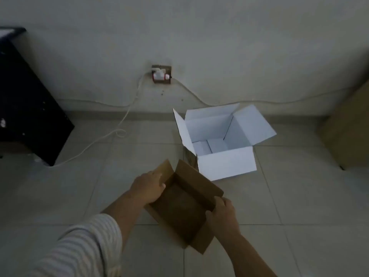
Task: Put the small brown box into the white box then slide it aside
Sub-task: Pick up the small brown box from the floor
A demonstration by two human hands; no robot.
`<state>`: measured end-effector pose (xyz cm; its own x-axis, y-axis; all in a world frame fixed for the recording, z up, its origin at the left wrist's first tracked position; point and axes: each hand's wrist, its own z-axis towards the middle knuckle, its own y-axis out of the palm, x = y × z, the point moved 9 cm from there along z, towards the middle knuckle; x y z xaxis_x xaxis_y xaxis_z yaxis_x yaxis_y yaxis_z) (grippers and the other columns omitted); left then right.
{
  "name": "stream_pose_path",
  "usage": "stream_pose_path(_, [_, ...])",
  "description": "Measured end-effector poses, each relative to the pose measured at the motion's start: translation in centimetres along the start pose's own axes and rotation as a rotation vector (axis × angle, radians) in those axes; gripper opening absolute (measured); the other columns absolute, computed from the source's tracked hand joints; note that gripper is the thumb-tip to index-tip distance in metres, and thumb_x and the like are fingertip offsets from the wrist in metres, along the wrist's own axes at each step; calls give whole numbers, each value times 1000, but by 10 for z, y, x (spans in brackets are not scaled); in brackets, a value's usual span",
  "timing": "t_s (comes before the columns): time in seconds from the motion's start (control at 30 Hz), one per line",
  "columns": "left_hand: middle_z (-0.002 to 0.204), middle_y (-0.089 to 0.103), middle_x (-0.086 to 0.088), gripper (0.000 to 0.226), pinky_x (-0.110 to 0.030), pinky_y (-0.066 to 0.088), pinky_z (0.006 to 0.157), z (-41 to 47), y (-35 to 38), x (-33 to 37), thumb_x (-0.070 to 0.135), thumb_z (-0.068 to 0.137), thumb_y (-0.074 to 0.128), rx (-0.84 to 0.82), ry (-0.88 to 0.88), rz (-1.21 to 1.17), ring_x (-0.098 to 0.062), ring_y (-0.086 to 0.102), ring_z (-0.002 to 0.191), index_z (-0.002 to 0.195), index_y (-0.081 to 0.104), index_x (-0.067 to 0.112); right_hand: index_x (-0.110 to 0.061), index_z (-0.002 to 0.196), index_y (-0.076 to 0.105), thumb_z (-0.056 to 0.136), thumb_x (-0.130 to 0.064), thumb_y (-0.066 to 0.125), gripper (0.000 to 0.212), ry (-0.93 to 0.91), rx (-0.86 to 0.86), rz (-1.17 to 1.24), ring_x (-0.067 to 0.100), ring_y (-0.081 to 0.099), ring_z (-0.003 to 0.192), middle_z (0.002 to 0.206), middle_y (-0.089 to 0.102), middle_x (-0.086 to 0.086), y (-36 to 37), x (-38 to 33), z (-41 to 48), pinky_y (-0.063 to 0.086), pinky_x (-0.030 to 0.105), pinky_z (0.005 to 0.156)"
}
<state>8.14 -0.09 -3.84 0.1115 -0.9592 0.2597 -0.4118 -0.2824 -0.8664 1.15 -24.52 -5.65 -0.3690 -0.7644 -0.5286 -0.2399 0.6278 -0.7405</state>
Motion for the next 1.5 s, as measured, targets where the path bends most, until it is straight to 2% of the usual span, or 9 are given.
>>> stream_pose_path(0.37, [161, 8, -8, 60, -52, 25, 115, 143, 143, -72, 36, 95, 50, 179, -142, 30, -33, 12, 147, 147, 26, 19, -21, 142, 17, 87, -31, 58, 70, 285, 122, -9, 38, 20, 137, 154, 10, 14, 130, 163, 103, 37, 51, 105])
stream_pose_path(0.53, [162, -3, -10, 68, -53, 15, 117, 193, 176, -111, 34, 95, 49, 217, -212, -36, -35, 1, 148, 150, 15, 15, -17, 140, 25, 88, -6, 49, 58, 233, 193, 107, 45, 27, 131, 153, 2, 18, 166, 180, 145, 39, 55, 103])
stream_pose_path(0.67, [155, 24, -16, 65, -50, 27, 113, 217, 182, -132, 29, 94, 47, 252, -272, 15, -37, 26, 139, 149, 18, 12, -14, 139, 28, 86, 6, 43, 58, 182, 263, 147, 42, 31, 132, 153, 5, 19, 174, 174, 163, 40, 53, 105])
stream_pose_path(0.87, [120, 57, -19, 31, -44, 49, 89, 225, 180, -136, 16, 97, 42, 298, -244, 25, -35, 57, 104, 126, 49, 6, -16, 146, 4, 85, 12, 40, 76, 126, 297, 293, 35, 25, 138, 157, 3, 9, 173, 159, 162, 37, 47, 105])
stream_pose_path(0.97, [113, 62, -18, 27, -41, 51, 82, 223, 179, -129, 13, 97, 43, 296, -185, 35, -34, 60, 98, 121, 54, 8, -24, 145, -7, 84, 9, 46, 88, 237, 293, 424, 38, 42, 128, 150, 27, 17, 177, 173, 154, 44, 53, 99])
stream_pose_path(1.07, [113, 64, -16, 27, -38, 49, 81, 213, 182, -117, 10, 96, 42, 280, -147, 20, -32, 60, 98, 120, 57, 10, -23, 144, -12, 85, 6, 49, 90, 352, 255, 436, 31, 64, 80, 99, 62, 21, 180, 186, 139, 55, 43, 67])
stream_pose_path(1.13, [111, 64, -15, 27, -38, 50, 81, 202, 185, -109, 8, 96, 43, 285, -144, 43, -31, 61, 96, 118, 58, 11, -20, 145, -7, 87, 4, 47, 83, 339, 219, 397, 27, 62, 68, 83, 60, 14, 177, 185, 134, 52, 38, 59])
stream_pose_path(1.27, [101, 65, -13, 23, -35, 49, 71, 172, 186, -96, 7, 96, 43, 300, -146, 48, -28, 61, 87, 113, 58, 9, -16, 136, 26, 89, -2, 43, 52, 263, 242, 341, 24, 59, 69, 87, 62, 11, 154, 174, 132, 48, 34, 56])
stream_pose_path(1.5, [96, 66, -13, 17, -31, 43, 63, 100, 134, -63, 10, 96, 44, 225, -185, 24, -22, 54, 73, 109, 56, 8, -11, 112, 47, 85, 4, 43, 31, 200, 186, 233, 24, 55, 71, 77, 55, 4, 67, 135, 101, 45, 34, 62])
